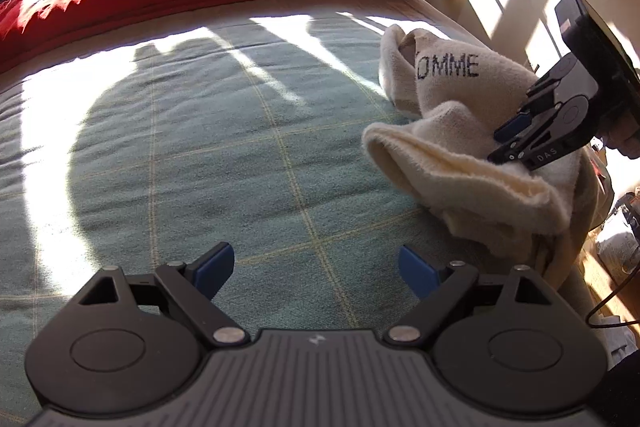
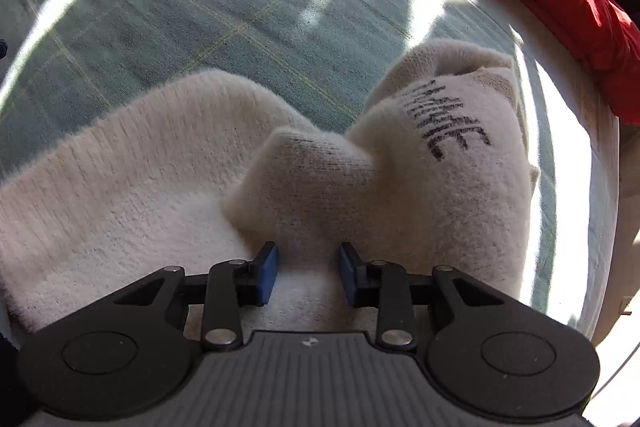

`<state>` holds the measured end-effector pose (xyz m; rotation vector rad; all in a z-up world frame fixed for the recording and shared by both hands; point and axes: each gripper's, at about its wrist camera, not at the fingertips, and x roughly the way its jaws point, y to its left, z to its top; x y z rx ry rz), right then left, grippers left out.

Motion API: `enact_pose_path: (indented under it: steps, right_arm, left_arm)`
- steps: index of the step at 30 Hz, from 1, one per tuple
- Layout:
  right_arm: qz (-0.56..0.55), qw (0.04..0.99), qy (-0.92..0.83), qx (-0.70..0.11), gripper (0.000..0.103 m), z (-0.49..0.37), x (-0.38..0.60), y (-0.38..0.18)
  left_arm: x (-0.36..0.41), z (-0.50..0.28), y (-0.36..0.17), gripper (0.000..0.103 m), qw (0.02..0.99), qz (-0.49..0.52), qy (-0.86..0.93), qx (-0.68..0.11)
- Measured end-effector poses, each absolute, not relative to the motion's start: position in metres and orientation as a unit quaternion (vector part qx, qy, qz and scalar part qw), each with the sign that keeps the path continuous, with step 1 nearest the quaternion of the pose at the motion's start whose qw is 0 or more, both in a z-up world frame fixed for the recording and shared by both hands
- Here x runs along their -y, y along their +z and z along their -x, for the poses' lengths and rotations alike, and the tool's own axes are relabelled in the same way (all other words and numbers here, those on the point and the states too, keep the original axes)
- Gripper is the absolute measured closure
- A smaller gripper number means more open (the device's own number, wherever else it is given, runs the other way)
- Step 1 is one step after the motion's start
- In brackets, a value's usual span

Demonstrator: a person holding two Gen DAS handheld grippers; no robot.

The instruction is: Fold clothes

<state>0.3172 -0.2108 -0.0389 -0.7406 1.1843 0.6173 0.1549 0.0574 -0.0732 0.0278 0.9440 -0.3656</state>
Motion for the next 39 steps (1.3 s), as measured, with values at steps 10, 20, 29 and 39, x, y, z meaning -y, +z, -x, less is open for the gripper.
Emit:
enact_pose_path:
  steps: [10,20,29,39]
  right_arm:
    - [0.289,0.739,0.236,-0.560,0.066,-0.306,0.299,-0.058]
    - [0.239,0.767,0.226,-0.552,0.062,-0.297,0.334,-0.038]
    - [0.213,0.795,0.308,-0.478,0.056,-0.317,0.281,0.014]
    - [0.193,0.748,0.370,-0.515,0.055,-0.379,0.227,-0.018]
  left_arm:
    - [-0.032,-0.150,-0.066,0.014,0.876,-0.027,-0.198,-0.438]
    - [-0.018,-0.160,-0.072,0.013,0.872,-0.064,-0.230,-0.426]
    - [-0.019,-0.226,-0.073,0.014,0.875,-0.036,-0.247,-0.416]
    - [0.023,-0.334,-0.084,0.032,0.836,-0.028,-0.290,-0.465]
